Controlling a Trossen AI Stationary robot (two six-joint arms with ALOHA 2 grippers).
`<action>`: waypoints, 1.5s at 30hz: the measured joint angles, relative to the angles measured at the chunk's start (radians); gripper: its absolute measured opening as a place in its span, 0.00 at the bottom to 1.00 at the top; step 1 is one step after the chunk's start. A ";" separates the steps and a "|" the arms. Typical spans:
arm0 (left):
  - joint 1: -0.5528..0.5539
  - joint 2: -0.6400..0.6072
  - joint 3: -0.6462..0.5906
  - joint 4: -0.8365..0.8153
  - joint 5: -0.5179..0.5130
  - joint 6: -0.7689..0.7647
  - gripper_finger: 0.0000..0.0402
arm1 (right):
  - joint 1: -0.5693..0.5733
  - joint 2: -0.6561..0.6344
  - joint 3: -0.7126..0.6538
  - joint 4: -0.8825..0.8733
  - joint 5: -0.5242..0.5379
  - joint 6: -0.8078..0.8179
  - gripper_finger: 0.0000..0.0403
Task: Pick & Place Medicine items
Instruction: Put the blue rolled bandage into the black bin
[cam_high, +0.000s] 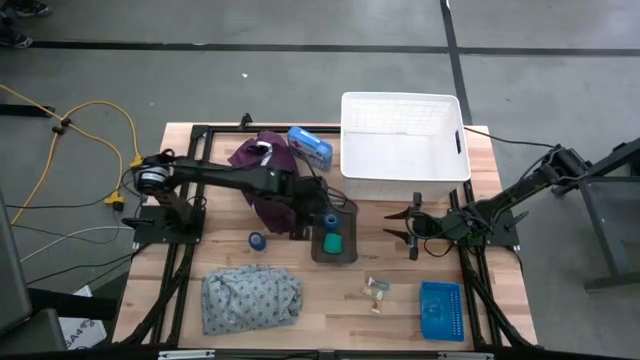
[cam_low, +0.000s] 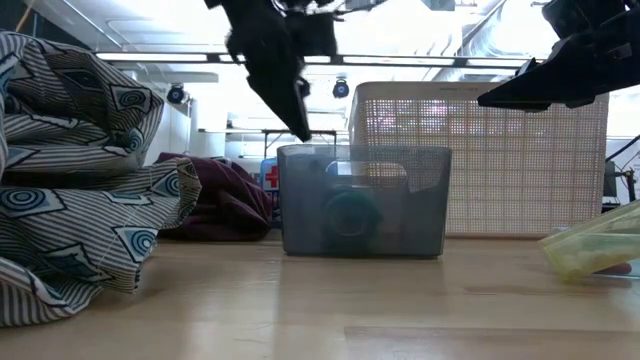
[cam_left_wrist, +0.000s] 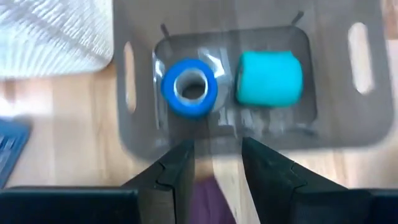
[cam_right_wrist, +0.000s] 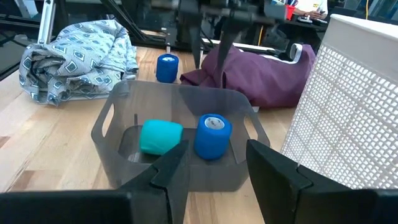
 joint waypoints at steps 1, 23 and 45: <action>-0.001 -0.017 0.000 -0.023 -0.002 -0.015 0.32 | 0.000 0.000 0.000 0.000 0.000 0.000 0.36; -0.126 -0.171 -0.122 -0.266 -0.062 -0.393 0.32 | 0.000 0.000 0.000 0.000 0.000 0.000 0.36; -0.433 -0.230 -0.329 -0.236 -0.225 -0.847 0.32 | 0.000 0.000 0.000 -0.001 0.000 0.000 0.36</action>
